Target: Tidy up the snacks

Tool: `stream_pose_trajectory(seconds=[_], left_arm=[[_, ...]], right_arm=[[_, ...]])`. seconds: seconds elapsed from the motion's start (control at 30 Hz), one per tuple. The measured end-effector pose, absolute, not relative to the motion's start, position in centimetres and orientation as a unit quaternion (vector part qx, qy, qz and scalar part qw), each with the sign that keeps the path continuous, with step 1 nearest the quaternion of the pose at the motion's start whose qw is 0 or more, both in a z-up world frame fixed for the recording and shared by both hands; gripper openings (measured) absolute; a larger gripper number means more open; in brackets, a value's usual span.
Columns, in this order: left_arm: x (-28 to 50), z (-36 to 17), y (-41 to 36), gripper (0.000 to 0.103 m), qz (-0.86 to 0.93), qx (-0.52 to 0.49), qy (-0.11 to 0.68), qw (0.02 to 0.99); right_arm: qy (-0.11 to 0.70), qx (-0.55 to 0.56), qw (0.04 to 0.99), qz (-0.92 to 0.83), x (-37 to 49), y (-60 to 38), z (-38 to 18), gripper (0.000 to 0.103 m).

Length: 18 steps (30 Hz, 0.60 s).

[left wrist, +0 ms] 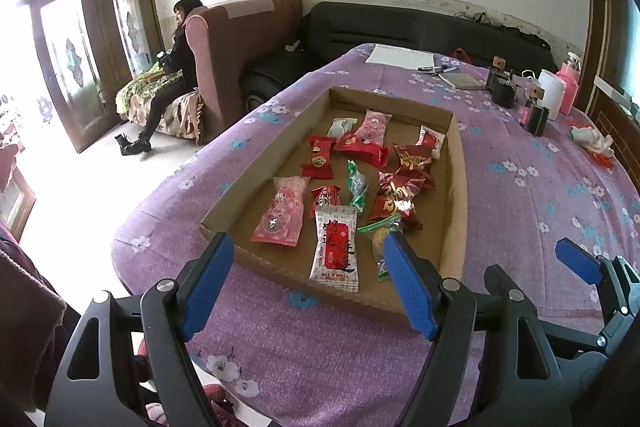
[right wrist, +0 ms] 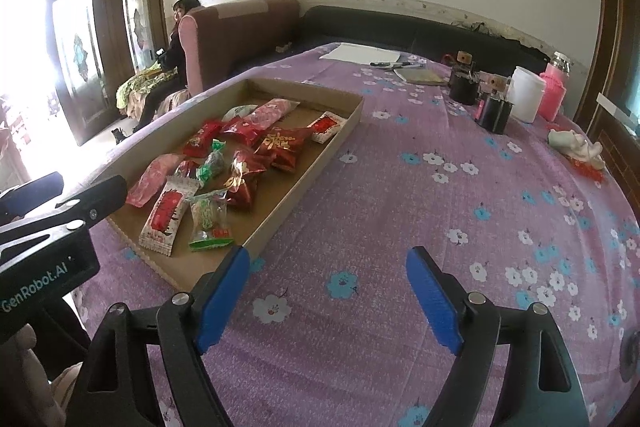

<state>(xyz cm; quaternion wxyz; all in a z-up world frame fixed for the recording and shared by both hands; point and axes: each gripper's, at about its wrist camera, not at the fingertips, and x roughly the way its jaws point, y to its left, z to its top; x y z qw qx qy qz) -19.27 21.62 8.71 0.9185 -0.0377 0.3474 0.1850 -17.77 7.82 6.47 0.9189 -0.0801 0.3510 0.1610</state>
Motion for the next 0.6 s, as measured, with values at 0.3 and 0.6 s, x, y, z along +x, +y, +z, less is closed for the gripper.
stream_pose_trajectory(seconds=[0.3,0.6], left_arm=[[-19.2,8.6,21.7,0.078,0.186,-0.041,0.344,0.919],[-20.7,10.2,21.4,0.083,0.251,-0.011,0.276,0.928]], right_arm=[[0.349,-0.085,0.92,0.158,-17.8,8.0,6.4,0.083],[0.344,-0.084,0.922,0.158,-17.9,8.1,6.5,0.084]])
